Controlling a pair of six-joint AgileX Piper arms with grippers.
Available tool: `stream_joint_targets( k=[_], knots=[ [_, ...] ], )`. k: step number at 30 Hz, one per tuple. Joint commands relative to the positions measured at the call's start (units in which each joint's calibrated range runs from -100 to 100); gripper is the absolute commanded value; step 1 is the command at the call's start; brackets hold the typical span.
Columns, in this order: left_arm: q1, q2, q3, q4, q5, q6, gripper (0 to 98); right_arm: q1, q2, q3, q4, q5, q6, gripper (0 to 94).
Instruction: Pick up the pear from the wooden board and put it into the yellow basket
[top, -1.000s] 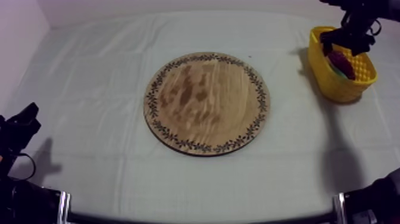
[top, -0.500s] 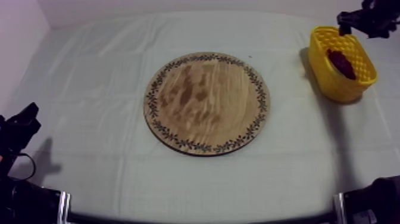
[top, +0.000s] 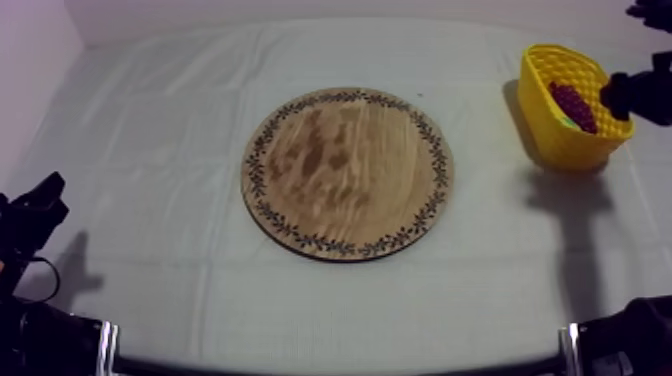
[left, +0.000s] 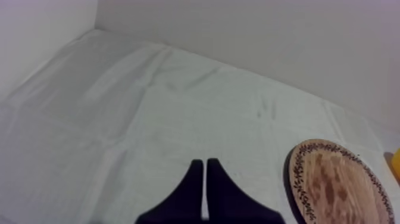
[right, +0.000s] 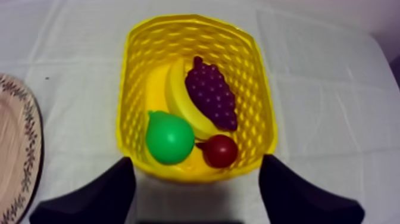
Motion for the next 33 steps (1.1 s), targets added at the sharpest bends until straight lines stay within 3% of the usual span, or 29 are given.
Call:
stream_joint_targets(
  k=[1, 9, 12, 15, 19, 22, 26, 33],
  knots=[
    [0.0, 0.0, 0.0, -0.02, 0.0, 0.0, 0.1, 0.4, -13.5, 11.0, -1.8, -3.3, 2.1, 52.8],
    [0.0, 0.0, 0.0, -0.02, 0.0, 0.0, 0.1, 1.6, -35.0, 24.5, -15.1, -5.9, 12.2, 27.3],
    [0.0, 0.0, 0.0, -0.02, 0.0, 0.0, 0.1, 2.2, -40.6, 29.1, -18.7, -5.8, 15.4, 14.4],
    [0.0, 0.0, 0.0, -0.02, 0.0, 0.0, 0.1, 2.4, -45.0, 32.9, -20.0, -4.9, 16.5, 6.0],
    [0.0, 0.0, 0.0, -0.02, 0.0, 0.0, 0.1, 2.1, -49.7, 34.3, -19.5, -0.3, 14.1, 1.9],
    [0.0, 0.0, 0.0, -0.02, 0.0, 0.0, 0.1, 1.8, -54.1, 34.1, -20.0, 3.6, 12.2, 1.1],
    [0.0, 0.0, 0.0, -0.02, 0.0, 0.0, 0.1, 1.6, -56.3, 34.7, -19.5, 3.9, 9.7, 0.7],
    [0.0, 0.0, 0.0, -0.02, 0.0, 0.0, 0.1, 1.6, -57.0, 35.0, -19.1, 3.6, 11.1, 5.1]
  ],
)
